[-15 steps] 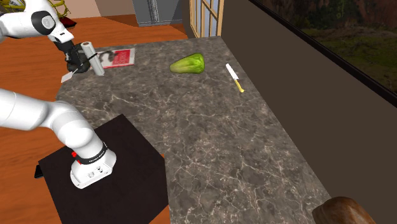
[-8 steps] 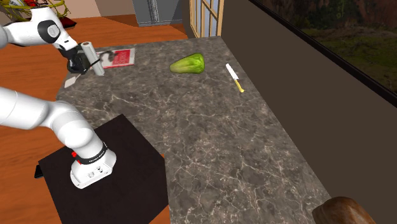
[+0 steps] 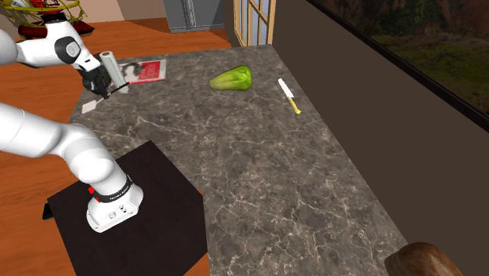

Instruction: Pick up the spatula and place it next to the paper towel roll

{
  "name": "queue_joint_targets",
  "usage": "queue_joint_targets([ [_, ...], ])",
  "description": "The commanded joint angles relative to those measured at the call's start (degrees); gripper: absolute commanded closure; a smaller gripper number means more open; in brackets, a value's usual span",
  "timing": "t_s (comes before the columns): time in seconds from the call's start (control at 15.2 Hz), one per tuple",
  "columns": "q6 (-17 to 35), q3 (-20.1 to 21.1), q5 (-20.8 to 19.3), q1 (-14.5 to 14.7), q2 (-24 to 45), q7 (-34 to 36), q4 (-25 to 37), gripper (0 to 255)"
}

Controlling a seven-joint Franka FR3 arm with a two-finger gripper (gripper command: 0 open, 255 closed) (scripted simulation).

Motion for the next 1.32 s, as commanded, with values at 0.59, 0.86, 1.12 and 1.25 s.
queue_joint_targets([
  [0.59,7.0,5.9,-0.7,-3.5,3.7,1.4,-3.1,255],
  [0.86,7.0,5.9,-0.7,-3.5,3.7,1.4,-3.1,255],
  [1.12,7.0,5.9,-0.7,-3.5,3.7,1.4,-3.1,0],
  [1.25,7.0,5.8,-0.7,-3.5,3.7,1.4,-3.1,0],
])
